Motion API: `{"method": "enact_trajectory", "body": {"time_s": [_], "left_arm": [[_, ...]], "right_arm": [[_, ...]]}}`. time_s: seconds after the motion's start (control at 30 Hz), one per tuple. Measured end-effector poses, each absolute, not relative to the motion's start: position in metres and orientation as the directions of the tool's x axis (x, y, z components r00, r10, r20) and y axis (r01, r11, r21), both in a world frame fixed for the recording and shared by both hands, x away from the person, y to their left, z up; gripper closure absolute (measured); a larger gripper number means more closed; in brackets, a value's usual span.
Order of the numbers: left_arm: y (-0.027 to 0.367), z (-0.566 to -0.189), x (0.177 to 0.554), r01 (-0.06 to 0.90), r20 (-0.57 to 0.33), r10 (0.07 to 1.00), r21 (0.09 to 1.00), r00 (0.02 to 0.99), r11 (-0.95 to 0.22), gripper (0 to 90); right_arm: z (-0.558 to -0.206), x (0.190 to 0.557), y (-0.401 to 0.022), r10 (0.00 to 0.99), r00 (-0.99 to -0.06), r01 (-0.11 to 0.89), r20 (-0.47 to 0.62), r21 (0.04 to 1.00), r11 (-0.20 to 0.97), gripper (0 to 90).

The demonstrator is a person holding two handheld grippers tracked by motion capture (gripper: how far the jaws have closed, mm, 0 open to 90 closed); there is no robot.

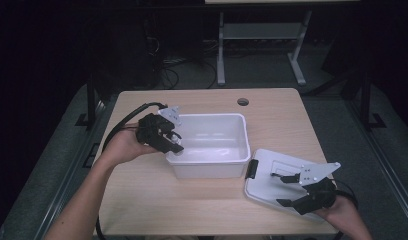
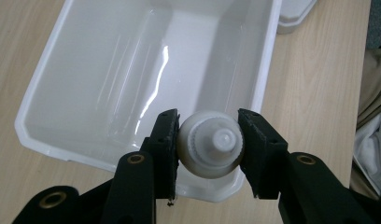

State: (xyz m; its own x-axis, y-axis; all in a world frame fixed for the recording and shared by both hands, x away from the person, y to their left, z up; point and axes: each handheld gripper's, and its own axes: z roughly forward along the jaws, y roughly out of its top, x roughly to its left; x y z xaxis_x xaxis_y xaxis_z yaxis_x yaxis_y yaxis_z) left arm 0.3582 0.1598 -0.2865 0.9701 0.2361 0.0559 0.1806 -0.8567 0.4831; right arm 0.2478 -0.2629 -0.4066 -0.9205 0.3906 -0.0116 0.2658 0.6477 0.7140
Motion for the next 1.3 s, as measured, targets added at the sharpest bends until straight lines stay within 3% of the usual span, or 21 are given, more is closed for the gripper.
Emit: {"method": "enact_trajectory", "body": {"time_s": [1.3], "left_arm": [[0.158, -0.317, 0.371, 0.226, 0.006, 0.259, 0.466, 0.966, -0.855, 60.0]], "right_arm": [[-0.41, 0.248, -0.267, 0.399, -0.917, 0.281, 0.001, 0.713, 0.642, 29.5]]}}
